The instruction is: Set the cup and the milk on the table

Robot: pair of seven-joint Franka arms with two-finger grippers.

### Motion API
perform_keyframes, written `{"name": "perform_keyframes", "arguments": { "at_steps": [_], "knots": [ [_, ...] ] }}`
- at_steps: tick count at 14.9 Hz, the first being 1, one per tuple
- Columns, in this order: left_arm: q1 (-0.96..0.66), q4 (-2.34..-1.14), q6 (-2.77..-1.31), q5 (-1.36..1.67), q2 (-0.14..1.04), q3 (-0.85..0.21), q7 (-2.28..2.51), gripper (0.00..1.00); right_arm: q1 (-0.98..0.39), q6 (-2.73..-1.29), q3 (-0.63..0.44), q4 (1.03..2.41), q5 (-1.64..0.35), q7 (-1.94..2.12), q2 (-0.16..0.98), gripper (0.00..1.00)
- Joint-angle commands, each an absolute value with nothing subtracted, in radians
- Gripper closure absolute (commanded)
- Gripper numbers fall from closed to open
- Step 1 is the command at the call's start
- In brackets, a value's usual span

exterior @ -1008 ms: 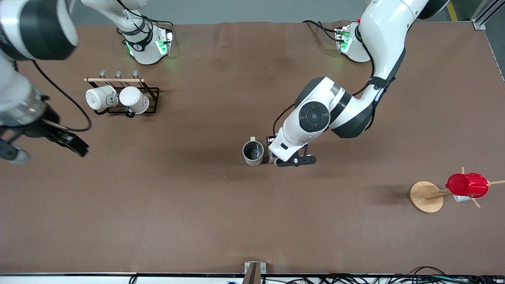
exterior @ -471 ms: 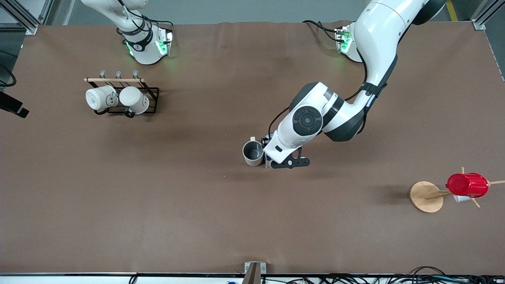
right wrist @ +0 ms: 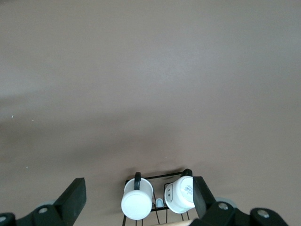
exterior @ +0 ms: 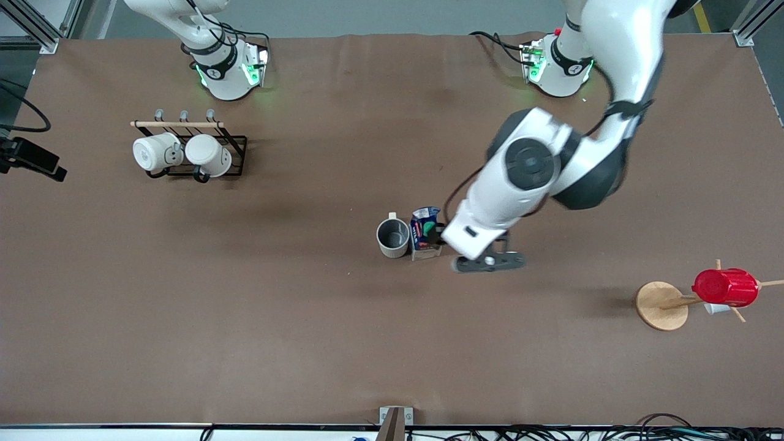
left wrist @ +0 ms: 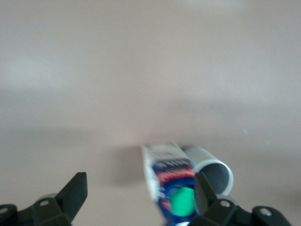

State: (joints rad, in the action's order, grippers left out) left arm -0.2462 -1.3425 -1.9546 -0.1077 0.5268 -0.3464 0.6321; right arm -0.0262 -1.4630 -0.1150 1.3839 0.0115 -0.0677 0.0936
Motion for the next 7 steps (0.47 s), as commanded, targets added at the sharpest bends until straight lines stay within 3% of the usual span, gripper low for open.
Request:
{"name": "perform_keyframes", "arguments": {
  "at_steps": [1, 7],
  "knots": [
    [-0.146, -1.371, -1.863, -0.152, 0.410, -0.344, 0.510, 0.00, -0.026, -1.463, -0.134, 1.411, -0.002, -0.044, 0.067, 0.00],
    [0.064, -1.376, -1.655, -0.170, 0.209, -0.353, 0.263, 0.00, 0.044, -1.463, -0.054, 1.411, -0.003, -0.048, 0.067, 0.00]
  ]
}}
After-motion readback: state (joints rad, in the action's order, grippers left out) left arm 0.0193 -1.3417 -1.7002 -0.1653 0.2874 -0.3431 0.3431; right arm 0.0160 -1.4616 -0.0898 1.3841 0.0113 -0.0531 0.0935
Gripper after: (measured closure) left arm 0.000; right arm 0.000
